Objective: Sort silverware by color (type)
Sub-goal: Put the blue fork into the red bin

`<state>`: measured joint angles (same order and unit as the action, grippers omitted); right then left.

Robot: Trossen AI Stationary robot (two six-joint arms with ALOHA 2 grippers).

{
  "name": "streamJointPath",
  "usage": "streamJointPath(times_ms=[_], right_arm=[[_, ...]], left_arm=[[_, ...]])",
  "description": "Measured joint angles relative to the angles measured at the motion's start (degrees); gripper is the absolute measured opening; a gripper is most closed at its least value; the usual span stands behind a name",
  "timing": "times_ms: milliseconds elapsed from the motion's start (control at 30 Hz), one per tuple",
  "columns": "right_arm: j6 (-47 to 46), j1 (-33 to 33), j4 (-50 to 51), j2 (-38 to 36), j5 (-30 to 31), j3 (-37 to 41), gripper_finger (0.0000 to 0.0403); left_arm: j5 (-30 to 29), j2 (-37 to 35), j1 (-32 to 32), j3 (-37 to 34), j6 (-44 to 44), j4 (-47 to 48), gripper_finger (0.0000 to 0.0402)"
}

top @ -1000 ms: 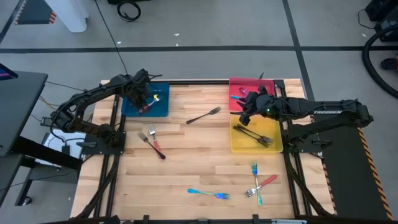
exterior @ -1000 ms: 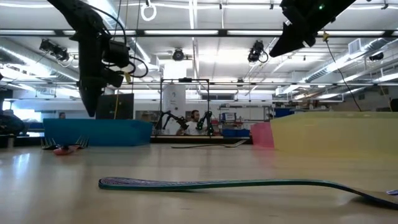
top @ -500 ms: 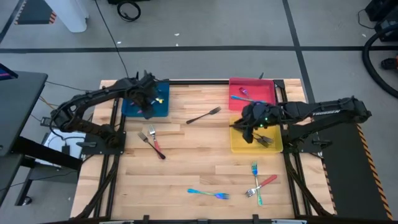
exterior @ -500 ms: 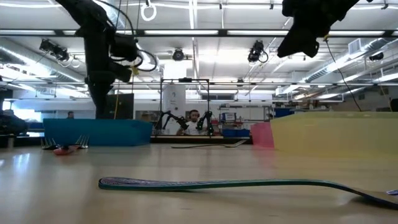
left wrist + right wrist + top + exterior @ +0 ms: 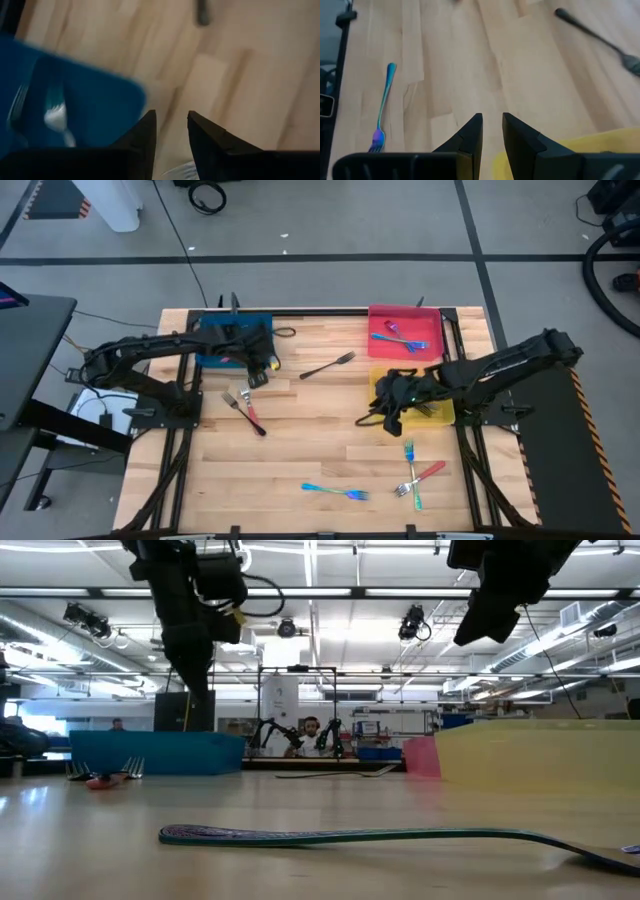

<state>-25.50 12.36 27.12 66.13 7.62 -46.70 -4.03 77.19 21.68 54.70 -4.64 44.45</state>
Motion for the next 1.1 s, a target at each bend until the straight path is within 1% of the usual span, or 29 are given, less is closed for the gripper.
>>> streamJointPath(times_ms=[167,300,433,567,633,700,767,867,1000,1100], right_arm=[[0.15,1.93,-5.03,4.99,-0.38,0.0,0.0082],[0.16,2.82,-9.31,7.7,-3.66,0.0,0.0082],[1.16,3.6,-13.72,8.87,-4.66,0.0,0.0082],[5.76,4.19,-18.47,8.52,-3.79,0.0,0.0082],[7.96,4.17,-21.04,8.1,-2.96,-0.02,0.0082],[9.25,4.08,-21.98,7.54,-2.84,-0.02,0.0082],[10.63,3.89,-23.14,7.1,-2.28,-0.02,0.0082],[11.64,3.69,-24.83,6.62,-0.18,-0.04,0.0082],[11.39,3.6,-25.84,6.23,1.65,-0.02,0.0082],[9.13,3.62,-26.27,6.18,1.77,-0.02,0.0082]], left_arm=[[0.04,0.0,-6.89,0.0,2.53,-4.07,0.0109],[0.02,0.0,-12.01,0.0,4.39,-7.84,0.0109],[0.02,0.0,-16.85,0.0,6.43,-13.0,0.0109],[0.03,0.67,-21.61,0.02,8.37,-18.53,0.0109],[0.02,1.84,-23.92,0.08,8.56,-22.33,0.0109],[0.02,3.18,-25.86,0.02,8.57,-24.19,0.0109],[0.06,4.88,-27.48,0.02,8.93,-28.29,0.0109],[0.04,7.7,-29.32,0.02,10.51,-32.41,0.0109],[0.01,11.71,-31.28,0.02,12.1,-37.52,0.0109],[0.48,14.83,-32.87,0.0,13.48,-41.32,0.0109]])
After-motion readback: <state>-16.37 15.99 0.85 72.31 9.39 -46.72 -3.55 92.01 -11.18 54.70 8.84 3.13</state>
